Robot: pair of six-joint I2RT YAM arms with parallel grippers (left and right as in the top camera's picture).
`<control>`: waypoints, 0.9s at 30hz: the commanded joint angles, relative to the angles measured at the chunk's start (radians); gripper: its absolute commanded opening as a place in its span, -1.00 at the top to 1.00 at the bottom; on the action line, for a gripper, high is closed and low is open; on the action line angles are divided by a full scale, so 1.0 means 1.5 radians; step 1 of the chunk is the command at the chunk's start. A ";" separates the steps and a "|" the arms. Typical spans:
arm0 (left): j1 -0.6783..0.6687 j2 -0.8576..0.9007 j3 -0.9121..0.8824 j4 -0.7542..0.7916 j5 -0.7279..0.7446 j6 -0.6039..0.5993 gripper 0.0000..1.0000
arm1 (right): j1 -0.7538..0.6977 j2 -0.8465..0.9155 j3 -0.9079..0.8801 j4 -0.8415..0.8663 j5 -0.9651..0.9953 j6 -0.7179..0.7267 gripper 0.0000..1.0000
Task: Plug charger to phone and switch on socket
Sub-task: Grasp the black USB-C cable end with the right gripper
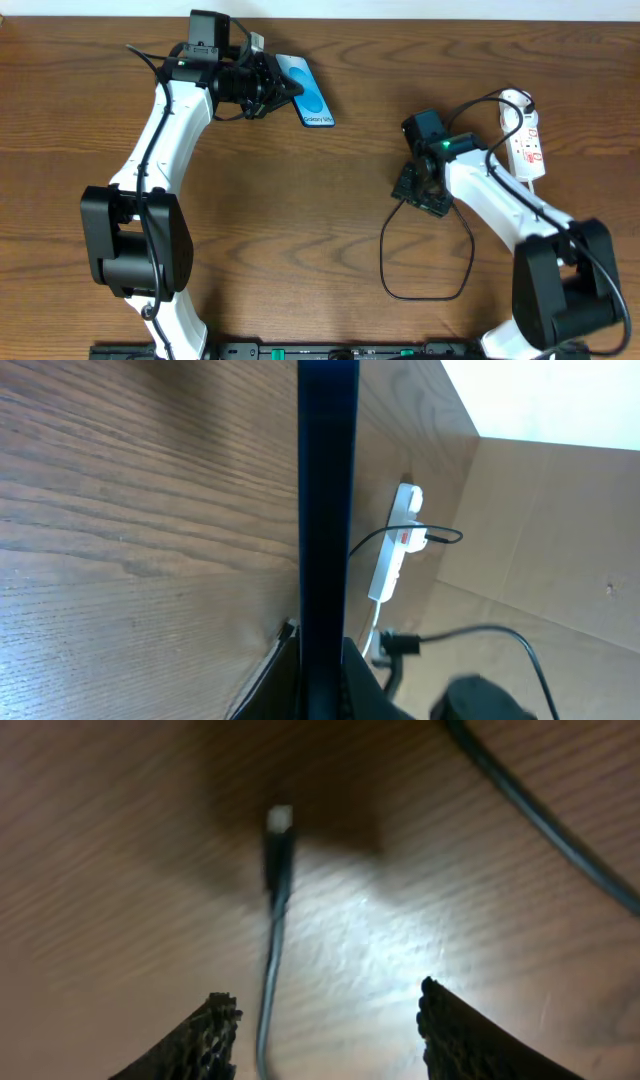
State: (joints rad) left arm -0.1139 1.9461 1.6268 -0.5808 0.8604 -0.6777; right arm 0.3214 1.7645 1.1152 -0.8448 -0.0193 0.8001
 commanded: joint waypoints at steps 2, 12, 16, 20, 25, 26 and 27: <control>0.000 -0.009 0.005 0.001 0.011 0.013 0.86 | -0.045 0.053 -0.003 0.033 -0.092 -0.051 -0.01; 0.000 -0.009 0.005 0.001 0.006 0.013 0.86 | -0.050 0.096 -0.003 0.080 -0.150 -0.058 0.02; 0.000 -0.009 0.005 0.001 0.006 0.013 0.86 | -0.050 0.096 -0.003 0.078 -0.133 -0.048 0.07; 0.000 -0.009 0.005 0.001 0.006 0.013 0.85 | -0.052 0.096 -0.003 0.074 -0.113 -0.036 0.31; 0.000 -0.009 0.005 0.001 0.006 0.013 0.86 | -0.052 0.096 -0.003 0.075 -0.113 -0.036 0.33; 0.000 -0.009 0.005 0.001 0.006 0.013 0.85 | -0.053 0.096 -0.003 0.075 -0.113 -0.036 0.33; 0.000 -0.009 0.005 0.001 0.006 0.013 0.86 | -0.052 0.096 -0.003 0.077 -0.113 -0.036 0.33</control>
State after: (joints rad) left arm -0.1139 1.9461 1.6268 -0.5816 0.8570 -0.6758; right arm 0.2451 1.8721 1.1191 -0.7349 -0.2062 0.7383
